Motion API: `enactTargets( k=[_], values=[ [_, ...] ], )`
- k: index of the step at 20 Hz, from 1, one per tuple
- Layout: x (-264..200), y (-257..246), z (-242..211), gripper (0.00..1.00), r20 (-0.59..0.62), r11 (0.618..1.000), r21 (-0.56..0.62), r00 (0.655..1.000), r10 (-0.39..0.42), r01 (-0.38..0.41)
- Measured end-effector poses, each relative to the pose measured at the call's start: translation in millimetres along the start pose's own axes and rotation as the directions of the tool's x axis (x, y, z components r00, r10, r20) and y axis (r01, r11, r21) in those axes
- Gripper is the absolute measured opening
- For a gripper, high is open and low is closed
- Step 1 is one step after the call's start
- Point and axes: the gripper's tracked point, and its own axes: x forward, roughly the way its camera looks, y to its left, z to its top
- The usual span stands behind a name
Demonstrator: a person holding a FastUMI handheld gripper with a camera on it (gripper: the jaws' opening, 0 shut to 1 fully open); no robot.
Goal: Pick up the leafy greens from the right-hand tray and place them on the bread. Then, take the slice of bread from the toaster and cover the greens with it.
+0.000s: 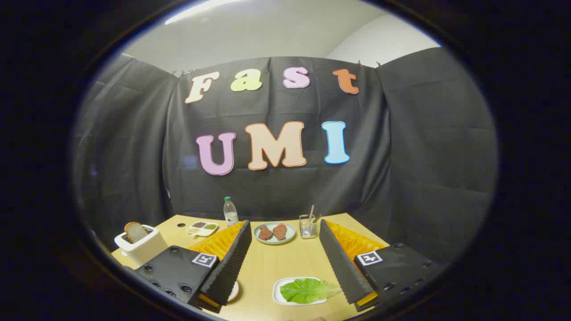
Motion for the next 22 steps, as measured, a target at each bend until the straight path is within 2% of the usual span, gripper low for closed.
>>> enactTargets(
  k=[16,22],
  values=[
    [11,-7,-8,0.97,-0.03,1.0,-0.002,1.0,0.005,-0.005],
    [16,-17,-25,0.97,-0.08,1.0,-0.024,0.997,0.011,-0.013]
  ],
)
